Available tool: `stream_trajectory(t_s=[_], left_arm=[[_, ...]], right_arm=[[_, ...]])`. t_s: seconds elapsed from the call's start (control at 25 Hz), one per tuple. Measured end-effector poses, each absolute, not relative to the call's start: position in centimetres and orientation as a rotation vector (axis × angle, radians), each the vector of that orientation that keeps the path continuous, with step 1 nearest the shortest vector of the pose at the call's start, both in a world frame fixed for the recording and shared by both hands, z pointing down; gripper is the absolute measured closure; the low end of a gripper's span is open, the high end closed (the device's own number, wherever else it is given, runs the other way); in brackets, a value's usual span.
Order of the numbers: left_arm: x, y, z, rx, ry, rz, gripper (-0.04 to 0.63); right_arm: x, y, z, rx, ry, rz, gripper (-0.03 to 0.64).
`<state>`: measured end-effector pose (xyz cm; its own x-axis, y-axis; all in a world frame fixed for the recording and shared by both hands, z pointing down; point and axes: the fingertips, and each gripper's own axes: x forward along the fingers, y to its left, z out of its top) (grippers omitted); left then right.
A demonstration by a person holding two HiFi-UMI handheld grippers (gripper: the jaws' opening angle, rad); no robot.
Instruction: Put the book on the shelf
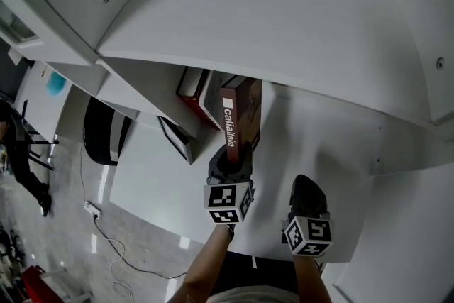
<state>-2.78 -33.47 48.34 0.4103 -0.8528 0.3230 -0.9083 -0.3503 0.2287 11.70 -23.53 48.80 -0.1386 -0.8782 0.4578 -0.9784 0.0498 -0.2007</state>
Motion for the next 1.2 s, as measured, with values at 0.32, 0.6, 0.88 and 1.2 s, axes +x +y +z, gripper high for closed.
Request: stream_trajectory(t_s=[0.32, 0.6, 0.88, 1.2], left_arm=[[-2.3, -36.6, 49.6, 2.320, -1.506, 0.219, 0.448], [-1.4, -38.5, 50.7, 2.332, -1.507, 0.240, 0.448], [-0.4, -39.5, 51.3, 2.345, -1.511, 0.251, 0.448], [-0.3, -39.7, 53.0, 2.331, -1.540, 0.305, 0.448]], right_arm=[[11.7, -23.7, 50.0, 1.923, -2.059, 0.719, 0.600], [12.0, -23.8, 50.7, 1.934, -2.041, 0.730, 0.600], [11.9, -24.1, 51.2, 1.929, -2.033, 0.734, 0.600], [11.9, -24.2, 51.2, 1.921, -2.042, 0.732, 0.600]])
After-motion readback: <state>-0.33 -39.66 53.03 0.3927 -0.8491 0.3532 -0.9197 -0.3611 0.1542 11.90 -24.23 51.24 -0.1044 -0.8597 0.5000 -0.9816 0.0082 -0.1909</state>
